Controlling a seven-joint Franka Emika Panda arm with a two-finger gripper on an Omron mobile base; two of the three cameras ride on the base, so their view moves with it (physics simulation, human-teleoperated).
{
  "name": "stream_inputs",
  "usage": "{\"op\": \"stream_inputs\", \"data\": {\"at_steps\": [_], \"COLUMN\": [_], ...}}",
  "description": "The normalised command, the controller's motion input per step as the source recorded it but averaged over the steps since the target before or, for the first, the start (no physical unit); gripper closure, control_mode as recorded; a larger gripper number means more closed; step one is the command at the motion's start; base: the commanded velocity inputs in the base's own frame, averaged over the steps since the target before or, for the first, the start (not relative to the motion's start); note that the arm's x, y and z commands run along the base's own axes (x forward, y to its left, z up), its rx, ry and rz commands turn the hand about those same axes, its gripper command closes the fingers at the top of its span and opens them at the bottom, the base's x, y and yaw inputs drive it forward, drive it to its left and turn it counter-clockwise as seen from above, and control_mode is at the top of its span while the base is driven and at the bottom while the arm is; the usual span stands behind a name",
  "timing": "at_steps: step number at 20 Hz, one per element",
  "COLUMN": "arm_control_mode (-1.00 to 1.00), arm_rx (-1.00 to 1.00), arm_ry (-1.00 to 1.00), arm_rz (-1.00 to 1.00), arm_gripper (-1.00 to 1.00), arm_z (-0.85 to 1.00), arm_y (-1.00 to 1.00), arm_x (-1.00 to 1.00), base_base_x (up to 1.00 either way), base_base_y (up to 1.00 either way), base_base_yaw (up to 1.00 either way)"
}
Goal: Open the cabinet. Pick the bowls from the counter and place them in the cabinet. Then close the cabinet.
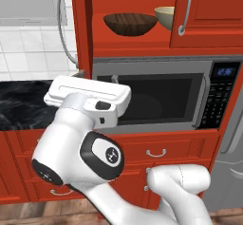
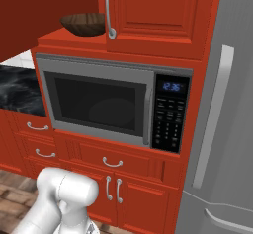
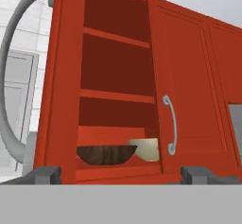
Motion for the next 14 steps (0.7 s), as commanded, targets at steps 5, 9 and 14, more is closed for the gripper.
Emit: {"op": "stream_inputs", "data": {"at_steps": [5, 9, 14], "arm_control_mode": [-1.0, -1.0, -1.0], "arm_rx": [0.0, 0.0, 0.0], "arm_ry": [0.0, 0.0, 0.0], "arm_rz": [0.0, 0.0, 0.0], "arm_gripper": [-1.0, -1.0, -1.0], "arm_z": [-0.07, 0.0, 0.0], "arm_y": [0.28, 0.28, 0.23], "arm_x": [0.26, 0.01, 0.03], "base_base_x": [0.0, 0.0, 0.0], "base_base_y": [0.0, 0.0, 0.0], "base_base_yaw": [0.0, 0.0, 0.0]}}
